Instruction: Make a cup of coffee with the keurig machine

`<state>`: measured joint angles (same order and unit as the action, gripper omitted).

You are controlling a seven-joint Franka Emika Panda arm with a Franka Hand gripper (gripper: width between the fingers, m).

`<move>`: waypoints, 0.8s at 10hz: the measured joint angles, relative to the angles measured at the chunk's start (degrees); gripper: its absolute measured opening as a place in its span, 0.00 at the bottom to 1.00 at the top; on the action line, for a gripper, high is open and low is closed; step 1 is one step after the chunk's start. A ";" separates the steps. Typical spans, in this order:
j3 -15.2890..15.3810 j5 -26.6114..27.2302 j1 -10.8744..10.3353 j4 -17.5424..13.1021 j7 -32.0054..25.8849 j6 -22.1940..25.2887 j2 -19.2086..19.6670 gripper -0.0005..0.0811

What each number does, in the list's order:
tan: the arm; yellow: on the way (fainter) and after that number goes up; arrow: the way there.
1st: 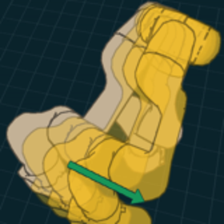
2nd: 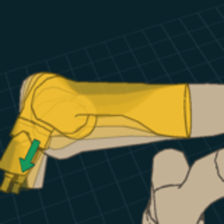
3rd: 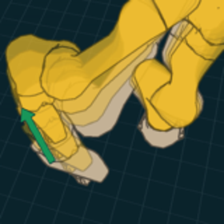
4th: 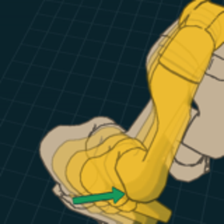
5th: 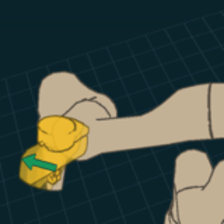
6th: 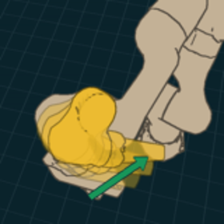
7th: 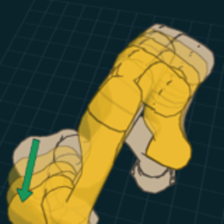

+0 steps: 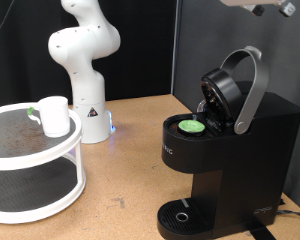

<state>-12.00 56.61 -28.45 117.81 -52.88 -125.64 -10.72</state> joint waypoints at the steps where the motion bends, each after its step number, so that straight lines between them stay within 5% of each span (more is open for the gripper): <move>1: 0.94 -0.42 -0.17 -0.38 0.85 -0.95 0.93 0.99; 6: 3.18 -1.70 -0.33 -0.87 1.78 -2.21 4.62 0.96; 7: 3.18 -1.70 -0.32 -0.84 1.49 -2.20 4.96 0.74; 8: 3.15 -1.70 -0.28 -0.74 1.21 -1.98 5.03 0.74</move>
<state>-8.84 54.91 -28.73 117.07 -51.66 -127.62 -5.69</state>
